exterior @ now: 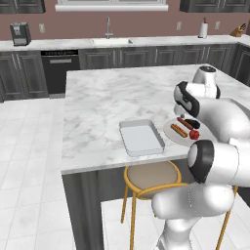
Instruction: Place one cooked food and one vegetable from the large plate to each tupperware container.
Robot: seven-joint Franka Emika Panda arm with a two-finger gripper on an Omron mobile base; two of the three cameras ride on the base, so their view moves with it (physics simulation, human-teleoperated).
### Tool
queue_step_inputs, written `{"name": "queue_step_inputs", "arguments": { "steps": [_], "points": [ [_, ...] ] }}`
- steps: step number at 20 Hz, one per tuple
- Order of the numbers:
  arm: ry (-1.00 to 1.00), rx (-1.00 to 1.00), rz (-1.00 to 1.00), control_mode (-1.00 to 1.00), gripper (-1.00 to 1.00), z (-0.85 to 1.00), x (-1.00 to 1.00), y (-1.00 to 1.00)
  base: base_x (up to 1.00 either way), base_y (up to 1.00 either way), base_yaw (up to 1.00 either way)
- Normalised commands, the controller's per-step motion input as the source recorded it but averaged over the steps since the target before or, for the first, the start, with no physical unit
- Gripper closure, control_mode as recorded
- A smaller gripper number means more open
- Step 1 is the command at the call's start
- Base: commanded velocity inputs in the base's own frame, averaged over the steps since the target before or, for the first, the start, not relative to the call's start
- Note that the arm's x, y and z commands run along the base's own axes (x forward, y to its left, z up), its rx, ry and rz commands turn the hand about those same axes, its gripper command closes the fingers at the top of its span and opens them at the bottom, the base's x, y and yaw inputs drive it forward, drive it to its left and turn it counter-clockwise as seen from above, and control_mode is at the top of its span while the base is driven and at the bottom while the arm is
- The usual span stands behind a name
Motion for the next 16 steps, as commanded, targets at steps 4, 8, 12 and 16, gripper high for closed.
{"name": "queue_step_inputs", "arguments": {
  "steps": [4,8,12,16],
  "points": [
    [0.00,-0.03,0.09,-1.00,-1.00,-0.76,0.58,-0.39,0.00,0.00,0.00],
    [0.00,-0.10,0.06,-1.00,-1.00,-0.81,0.49,-0.18,0.00,0.00,0.00],
    [0.06,-0.01,0.05,-1.00,-1.00,-0.31,0.59,-0.18,0.00,0.00,0.00],
    [0.17,0.05,0.03,-1.00,-1.00,-0.14,0.66,-0.05,0.00,0.00,0.00]
  ]
}}
